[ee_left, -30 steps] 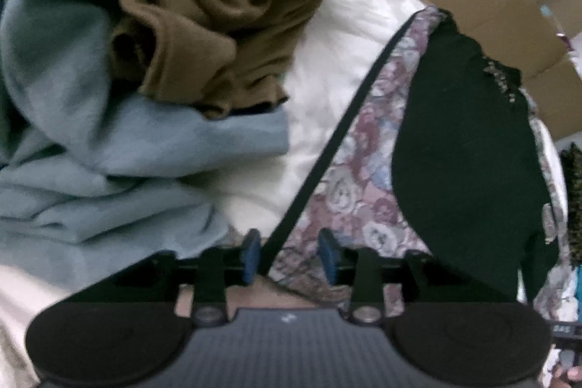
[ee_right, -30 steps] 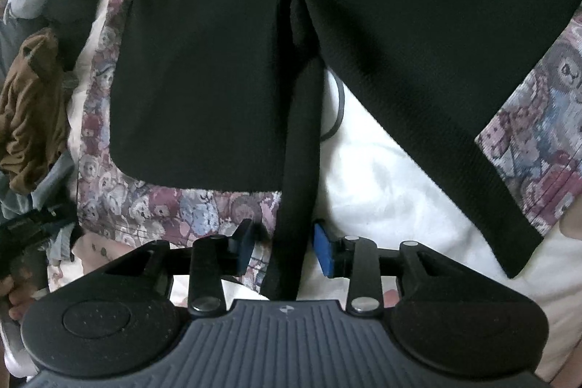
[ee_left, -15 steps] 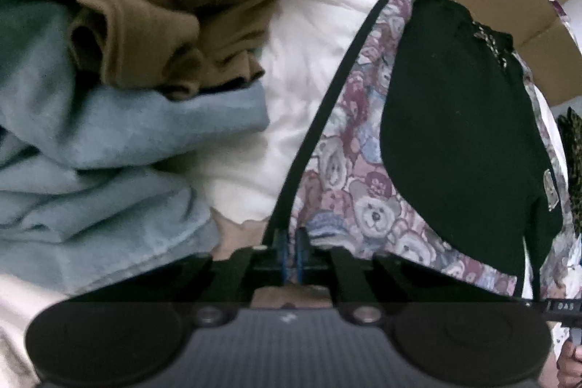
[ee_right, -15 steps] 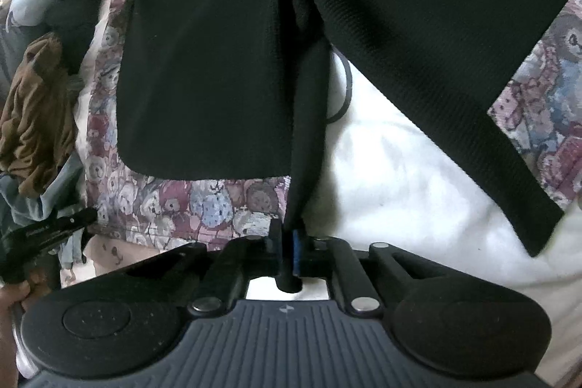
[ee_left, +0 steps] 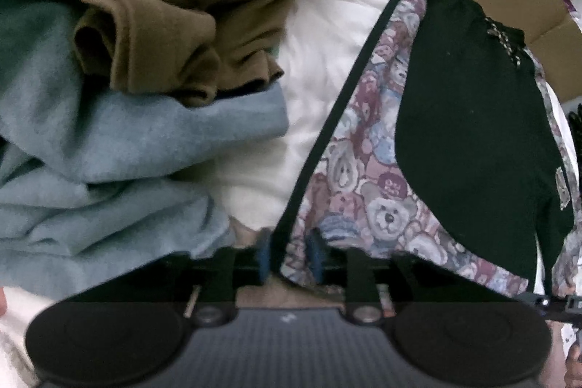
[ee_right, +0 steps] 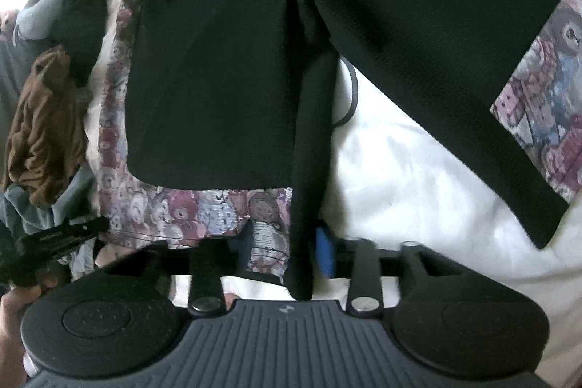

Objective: Fold clothes

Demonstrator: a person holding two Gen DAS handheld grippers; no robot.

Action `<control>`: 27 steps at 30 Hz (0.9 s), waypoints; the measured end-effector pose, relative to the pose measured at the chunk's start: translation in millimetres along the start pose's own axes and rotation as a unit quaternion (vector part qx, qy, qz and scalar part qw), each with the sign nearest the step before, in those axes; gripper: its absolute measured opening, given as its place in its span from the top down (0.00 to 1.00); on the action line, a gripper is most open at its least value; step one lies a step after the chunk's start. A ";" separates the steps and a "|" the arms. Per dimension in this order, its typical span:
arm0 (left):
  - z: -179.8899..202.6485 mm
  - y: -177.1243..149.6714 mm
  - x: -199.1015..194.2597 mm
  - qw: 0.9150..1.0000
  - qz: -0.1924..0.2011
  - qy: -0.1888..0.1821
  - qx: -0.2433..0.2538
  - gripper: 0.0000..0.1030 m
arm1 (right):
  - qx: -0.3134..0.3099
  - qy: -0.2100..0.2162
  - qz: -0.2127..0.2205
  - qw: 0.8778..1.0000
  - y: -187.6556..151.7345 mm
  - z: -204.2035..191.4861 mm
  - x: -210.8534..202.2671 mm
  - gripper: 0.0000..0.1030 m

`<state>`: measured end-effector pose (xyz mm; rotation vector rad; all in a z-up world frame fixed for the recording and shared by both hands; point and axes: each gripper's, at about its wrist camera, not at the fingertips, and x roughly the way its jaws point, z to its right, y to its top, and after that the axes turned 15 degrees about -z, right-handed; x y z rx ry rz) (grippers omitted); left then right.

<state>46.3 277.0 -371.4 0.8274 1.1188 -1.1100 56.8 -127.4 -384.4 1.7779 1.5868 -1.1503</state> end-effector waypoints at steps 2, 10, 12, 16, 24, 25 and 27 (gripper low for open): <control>-2.3 0.6 6.3 1.000 -0.005 -0.004 0.005 0.67 | 0.002 0.004 0.001 1.000 0.4 1.1 1.7 0.56; -4.7 -1.6 -0.3 1.000 -0.009 -0.016 0.007 0.92 | 0.000 0.013 -0.004 1.000 1.3 4.6 5.5 1.00; 1.2 -0.7 -11.3 1.000 -0.010 -0.008 0.017 0.93 | -0.010 0.013 -0.008 1.000 0.2 1.0 0.4 1.00; 5.9 1.1 -34.2 1.000 -0.010 0.001 0.018 0.94 | -0.027 0.018 -0.013 0.999 -2.7 -4.7 -11.2 1.00; 6.3 4.9 -46.4 1.000 -0.015 0.022 0.016 0.94 | -0.038 0.023 -0.028 0.999 -0.8 -4.9 -18.3 1.00; 6.9 5.0 -41.2 0.999 -0.017 0.030 0.017 0.94 | -0.037 0.021 -0.031 0.999 -0.1 -4.0 -16.0 1.00; 7.8 6.2 -27.5 0.999 -0.020 0.045 0.020 0.94 | -0.034 0.017 -0.034 0.999 2.7 -2.5 -9.4 1.00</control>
